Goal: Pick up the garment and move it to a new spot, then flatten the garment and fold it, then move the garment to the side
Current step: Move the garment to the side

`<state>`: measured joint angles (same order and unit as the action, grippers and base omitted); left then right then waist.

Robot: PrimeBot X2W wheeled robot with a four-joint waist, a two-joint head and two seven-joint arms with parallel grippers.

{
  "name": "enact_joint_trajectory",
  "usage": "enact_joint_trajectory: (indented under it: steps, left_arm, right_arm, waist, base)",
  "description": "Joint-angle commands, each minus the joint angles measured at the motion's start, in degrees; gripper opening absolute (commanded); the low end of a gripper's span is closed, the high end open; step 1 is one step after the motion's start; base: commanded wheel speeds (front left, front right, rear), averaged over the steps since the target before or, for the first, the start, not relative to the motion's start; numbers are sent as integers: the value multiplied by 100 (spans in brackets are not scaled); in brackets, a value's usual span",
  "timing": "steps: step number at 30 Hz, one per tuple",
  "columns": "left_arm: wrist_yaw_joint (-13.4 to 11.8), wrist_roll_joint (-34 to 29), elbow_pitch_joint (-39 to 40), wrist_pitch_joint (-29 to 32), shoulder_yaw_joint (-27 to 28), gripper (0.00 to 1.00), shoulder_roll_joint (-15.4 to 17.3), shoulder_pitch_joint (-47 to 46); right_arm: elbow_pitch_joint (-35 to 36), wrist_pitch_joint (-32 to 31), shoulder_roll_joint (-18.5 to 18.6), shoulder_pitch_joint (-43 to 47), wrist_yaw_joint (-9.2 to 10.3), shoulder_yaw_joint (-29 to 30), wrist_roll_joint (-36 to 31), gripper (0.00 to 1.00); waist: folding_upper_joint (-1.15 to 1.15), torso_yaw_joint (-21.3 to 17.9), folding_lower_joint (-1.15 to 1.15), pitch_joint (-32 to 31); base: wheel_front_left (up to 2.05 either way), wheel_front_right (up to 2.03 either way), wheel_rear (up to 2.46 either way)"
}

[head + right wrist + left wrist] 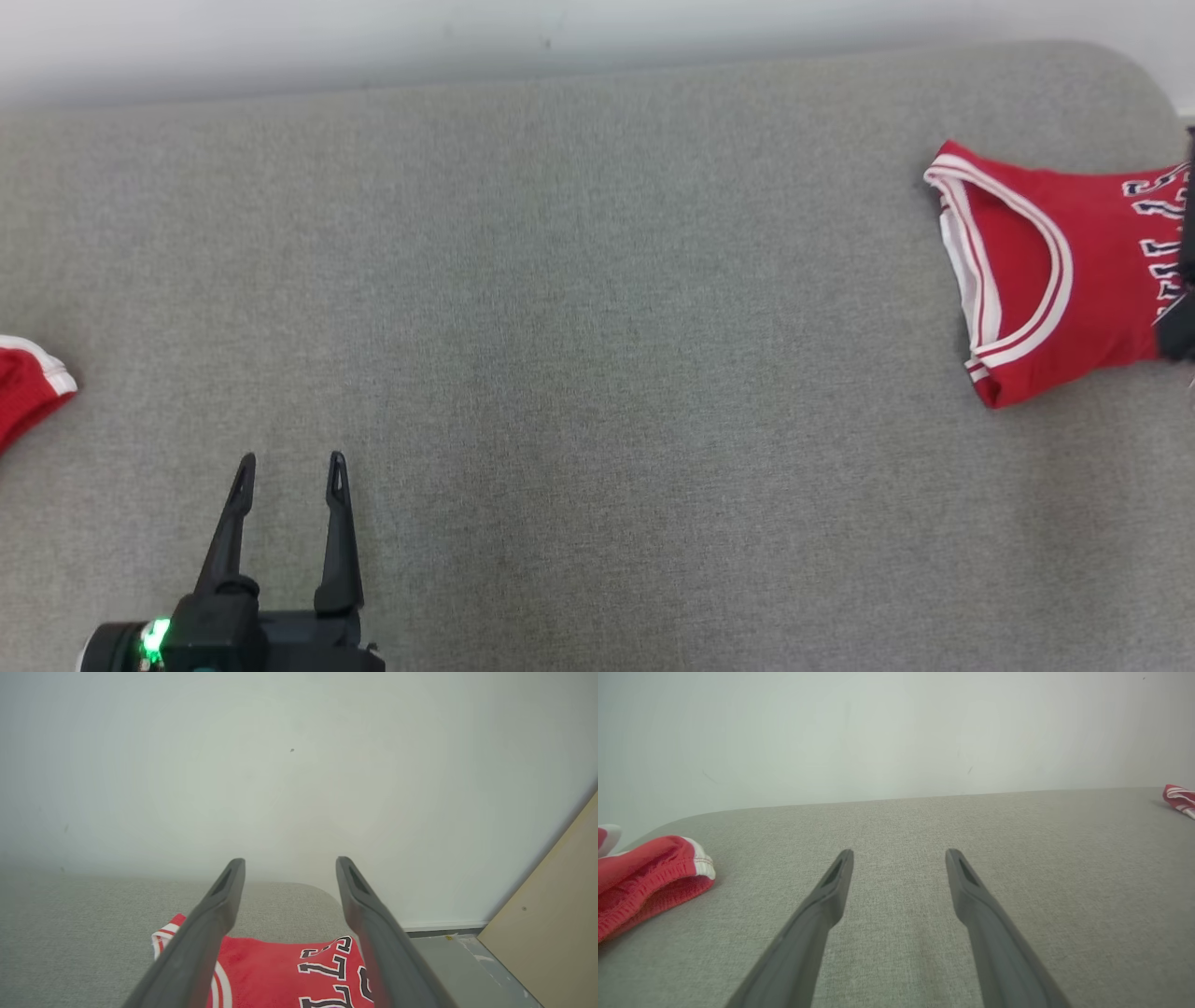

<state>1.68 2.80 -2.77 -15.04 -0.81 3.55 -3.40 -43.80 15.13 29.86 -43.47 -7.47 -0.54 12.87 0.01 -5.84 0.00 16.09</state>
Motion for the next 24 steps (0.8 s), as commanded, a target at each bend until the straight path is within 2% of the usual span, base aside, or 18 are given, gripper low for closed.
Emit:
enact_joint_trajectory:
  steps: [1,4,5,13,16,24]
  left_arm:
    - [-14,53,-61,-13,15,100,-31,140]
    - [-28,116,-130,-13,-11,100,-44,278]
    - [-28,116,-130,-13,-11,100,-44,278]
    - [-111,209,-158,-13,-117,100,-67,496]
    - [-100,220,-192,-13,-112,100,-65,507]
    - [-167,284,-325,-13,-192,100,-65,611]
  right_arm:
    - [330,5,-230,436,-3,152,121,100]
    - [921,6,-578,1081,-2,310,245,100]
    - [921,6,-578,1081,-2,310,245,100]
    - [2291,5,-1571,2817,-3,361,343,100]
    - [2682,5,-1796,3275,-3,122,133,100]
    - [3685,5,-2482,4397,-3,150,-88,100]
  waist:
    - [-1,-47,0,-373]
    - [-1,-22,0,-603]
    - [-1,-22,0,-603]
    - [-1,79,0,-938]
    - [-1,85,0,-967]
    - [-1,165,0,-1225]
  base:
    - [0,0,0]
    - [0,0,0]
    - [0,0,0]
    - [0,0,0]
    - [0,0,0]
    - [0,0,0]
